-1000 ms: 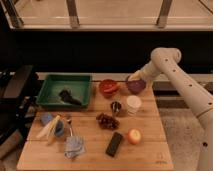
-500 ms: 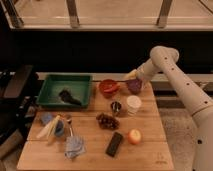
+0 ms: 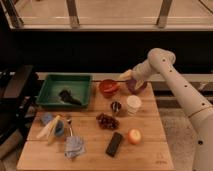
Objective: Place pepper in paper cup
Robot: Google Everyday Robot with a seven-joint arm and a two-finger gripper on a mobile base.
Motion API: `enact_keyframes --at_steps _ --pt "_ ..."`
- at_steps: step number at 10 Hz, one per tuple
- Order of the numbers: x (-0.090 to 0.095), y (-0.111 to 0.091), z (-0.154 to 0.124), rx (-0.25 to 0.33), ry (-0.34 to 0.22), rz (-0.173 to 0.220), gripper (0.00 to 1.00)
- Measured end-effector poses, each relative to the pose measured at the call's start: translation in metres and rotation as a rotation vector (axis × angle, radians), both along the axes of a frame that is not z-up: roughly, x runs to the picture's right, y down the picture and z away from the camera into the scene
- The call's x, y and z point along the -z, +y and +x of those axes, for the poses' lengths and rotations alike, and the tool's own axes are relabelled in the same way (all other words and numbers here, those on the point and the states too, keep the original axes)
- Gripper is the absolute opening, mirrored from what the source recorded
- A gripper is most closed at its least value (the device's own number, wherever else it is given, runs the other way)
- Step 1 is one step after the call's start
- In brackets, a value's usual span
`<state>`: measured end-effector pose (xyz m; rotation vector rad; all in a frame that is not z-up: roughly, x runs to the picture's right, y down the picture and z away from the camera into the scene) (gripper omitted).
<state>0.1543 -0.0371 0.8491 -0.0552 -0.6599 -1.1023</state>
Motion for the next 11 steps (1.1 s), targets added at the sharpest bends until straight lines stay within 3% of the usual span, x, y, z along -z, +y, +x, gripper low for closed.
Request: enact_keyframes --at_steps 5,11 --pt "-0.014 0.002 -0.018 0.076 -0.037 0.049 0.74" --pt "-0.032 0.000 -0.033 0.117 -0.072 0.077 0.74"
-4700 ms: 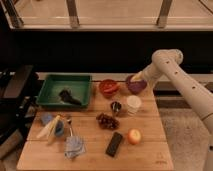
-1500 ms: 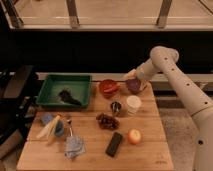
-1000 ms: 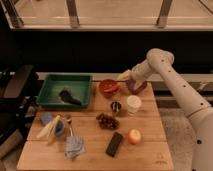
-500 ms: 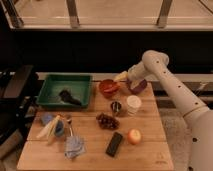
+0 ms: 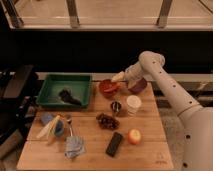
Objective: Place pepper in paper cup
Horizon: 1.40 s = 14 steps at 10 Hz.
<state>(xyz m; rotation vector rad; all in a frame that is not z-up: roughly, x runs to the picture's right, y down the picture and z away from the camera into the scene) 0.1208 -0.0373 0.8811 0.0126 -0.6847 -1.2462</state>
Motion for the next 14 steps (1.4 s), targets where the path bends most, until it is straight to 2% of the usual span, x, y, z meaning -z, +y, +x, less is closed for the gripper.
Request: enact_keyframes --at_steps 5,8,9,11,12,13,14 --pt "-0.024 0.003 -0.015 0.024 -0.023 -0.022 0.74" --pt "-0.035 0.006 -0.024 0.018 -0.032 0.019 0.74" --pt "-0.037 0.005 -0.024 0.004 -0.050 0.022 0.74" --pt "-0.033 0.002 -0.023 -0.018 -0.163 -0.011 0.74" --pt "-0.032 0.003 -0.024 -0.017 -0.197 -0.021 0.74" --pt "-0.030 0.001 -0.025 -0.020 -0.227 -0.024 0.74" --pt "-0.029 0.001 -0.022 -0.023 -0.229 -0.024 0.74"
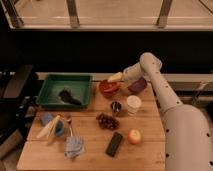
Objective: Place pepper in paper cup
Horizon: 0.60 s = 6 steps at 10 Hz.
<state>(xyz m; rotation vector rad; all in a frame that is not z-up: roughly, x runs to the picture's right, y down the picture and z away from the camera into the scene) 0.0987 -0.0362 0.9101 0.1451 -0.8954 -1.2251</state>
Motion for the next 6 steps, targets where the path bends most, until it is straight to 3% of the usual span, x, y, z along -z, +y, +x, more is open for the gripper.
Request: enact_keyframes --at_steps 2,6 --pt "-0.001 0.000 -0.001 0.000 -0.001 -0.001 0.74" --pt "0.001 0.008 -0.011 0.048 -0.013 0.041 0.74"
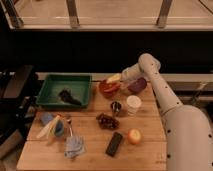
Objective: Place pepper in paper cup
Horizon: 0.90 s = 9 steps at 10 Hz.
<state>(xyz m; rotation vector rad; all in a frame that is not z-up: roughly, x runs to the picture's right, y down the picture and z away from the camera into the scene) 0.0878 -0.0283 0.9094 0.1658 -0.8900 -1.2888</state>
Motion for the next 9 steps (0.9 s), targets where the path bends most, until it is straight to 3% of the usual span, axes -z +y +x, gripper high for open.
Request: enact_keyframes --at_steps 3,7,9 --pt "-0.004 0.002 0.000 0.021 0.042 0.039 0.74" --pt "-0.019 -0.012 0.015 0.002 0.118 0.097 0.74" --pt "-0.025 -0.016 0.022 -0.016 0.134 0.106 0.74"
